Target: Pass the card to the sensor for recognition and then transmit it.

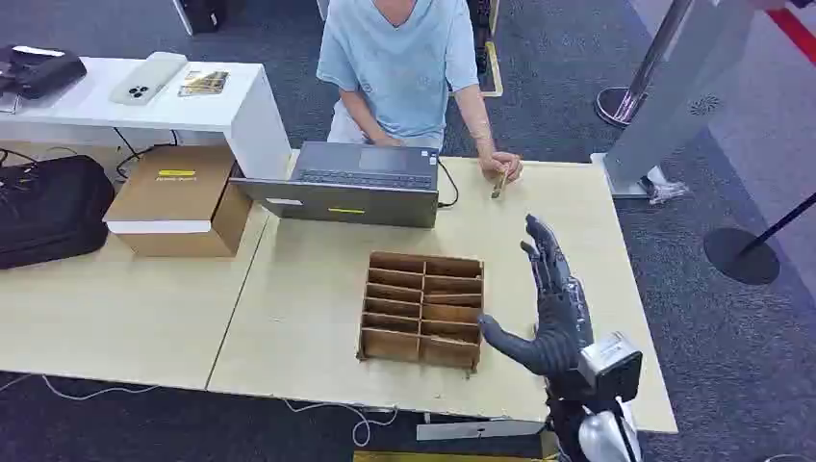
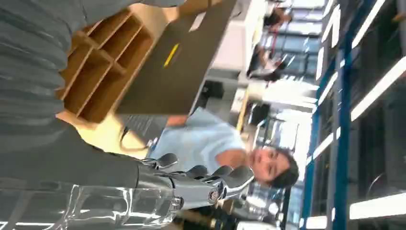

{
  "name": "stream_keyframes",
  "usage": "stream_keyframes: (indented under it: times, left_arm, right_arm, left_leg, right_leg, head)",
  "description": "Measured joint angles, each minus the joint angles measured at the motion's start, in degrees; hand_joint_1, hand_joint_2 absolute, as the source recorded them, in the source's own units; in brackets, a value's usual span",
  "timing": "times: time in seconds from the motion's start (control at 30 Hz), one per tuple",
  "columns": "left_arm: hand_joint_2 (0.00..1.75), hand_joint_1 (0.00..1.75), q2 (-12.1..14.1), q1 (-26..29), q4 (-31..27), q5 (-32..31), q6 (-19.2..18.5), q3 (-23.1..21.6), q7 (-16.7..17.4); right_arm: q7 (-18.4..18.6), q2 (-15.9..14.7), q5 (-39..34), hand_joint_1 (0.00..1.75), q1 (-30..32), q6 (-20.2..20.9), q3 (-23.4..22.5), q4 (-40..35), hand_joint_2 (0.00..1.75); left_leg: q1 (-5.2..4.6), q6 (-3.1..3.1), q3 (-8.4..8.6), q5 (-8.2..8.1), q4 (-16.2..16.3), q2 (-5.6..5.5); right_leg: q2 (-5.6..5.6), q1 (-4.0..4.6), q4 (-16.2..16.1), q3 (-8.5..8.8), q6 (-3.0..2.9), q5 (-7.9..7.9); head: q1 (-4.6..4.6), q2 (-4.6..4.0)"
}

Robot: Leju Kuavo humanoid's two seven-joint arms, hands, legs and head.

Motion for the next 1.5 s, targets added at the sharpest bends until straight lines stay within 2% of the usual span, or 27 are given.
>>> stream_keyframes:
  times: [0.1,0.23,0.33,0.5,0.63,0.73,0.9,1.07,1.23,1.5]
  left_arm:
    - [0.00,0.00,0.0,0.0,0.0,-0.1,0.0,0.0,-0.2]
    - [0.00,0.00,0.0,0.0,0.0,-0.2,-0.1,0.0,-0.7]
    - [0.00,0.00,0.0,0.0,0.0,-0.5,-0.1,0.0,-0.8]
    - [0.00,0.00,0.0,-0.1,0.0,-1.5,-0.2,0.0,-1.1]
    - [0.00,0.00,0.0,-0.2,0.0,-2.5,-0.2,0.0,-1.2]
    - [0.00,0.00,0.0,-0.5,0.0,-3.5,-0.3,0.0,-0.7]
    - [0.00,0.00,0.2,-0.8,0.0,-4.6,-1.3,0.0,-0.8]
    - [0.00,0.00,0.4,-0.9,0.0,-5.7,-1.9,-0.2,-0.8]
    - [0.00,0.00,0.6,-1.0,0.0,-6.3,-2.1,-1.0,-0.8]
    - [0.00,0.00,0.6,-1.1,0.0,-6.6,-2.1,-1.1,-0.8]
  right_arm:
    - [-0.6,-0.3,2.2,0.00,-2.0,-0.8,0.8,0.2,1.75]
    - [-0.3,-0.6,14.0,0.00,-5.3,-9.3,2.1,0.2,1.75]
    - [1.2,-0.8,20.6,0.00,-8.2,-13.4,3.8,0.2,1.75]
    - [5.4,-1.2,34.1,0.00,-14.0,-21.9,6.4,1.8,1.75]
    - [11.9,-1.2,48.4,0.00,-20.4,-27.4,8.4,5.3,1.75]
    - [17.2,-1.1,56.5,0.00,-27.7,-27.4,10.2,9.8,1.75]
    - [21.8,-0.8,59.7,0.00,-38.5,-24.6,12.3,18.9,1.75]
    - [24.1,0.7,60.2,0.00,-47.3,-21.9,13.1,29.3,1.75]
    - [25.4,2.5,58.4,0.00,-54.1,-21.1,13.3,39.9,1.75]
    - [27.1,4.6,57.3,0.00,-60.4,-19.9,13.2,52.8,1.75]
  left_leg:
    - [0.00,0.00,-0.01,0.00,0.0,0.00]
    - [0.00,0.00,-0.01,0.00,0.0,0.01]
    - [0.00,-0.01,0.01,0.01,0.0,0.02]
    - [0.00,-0.05,0.01,0.05,0.0,0.02]
    - [0.01,-0.10,-0.01,0.11,0.0,0.03]
    - [0.01,-0.10,-0.01,0.20,0.0,0.04]
    - [0.01,-0.07,-0.02,0.27,0.0,0.00]
    - [0.01,-0.09,-0.03,0.32,0.0,-0.03]
    - [0.01,-0.09,-0.03,0.32,0.0,-0.02]
    - [0.01,-0.09,-0.04,0.32,0.0,-0.03]
  right_leg:
    - [0.00,0.00,0.0,0.00,0.00,0.00]
    - [0.02,0.00,0.0,0.00,0.00,0.00]
    - [0.02,0.00,0.0,0.00,-0.01,0.01]
    - [0.03,0.00,0.0,0.00,-0.05,0.05]
    - [0.05,0.00,0.0,-0.01,-0.08,0.10]
    - [0.07,0.00,0.0,-0.02,-0.04,0.17]
    - [0.02,0.00,0.1,-0.01,-0.02,0.23]
    - [0.01,0.00,0.1,-0.02,-0.02,0.26]
    - [0.01,0.01,0.1,-0.03,-0.02,0.26]
    - [0.01,0.00,0.1,-0.03,-0.02,0.26]
  head:
    - [0.00,0.00]
    - [0.00,0.00]
    - [0.00,0.00]
    - [0.00,0.00]
    - [0.00,0.00]
    - [0.00,0.00]
    - [-0.02,0.00]
    - [0.00,0.00]
    - [-0.02,0.00]
    - [-0.02,0.00]
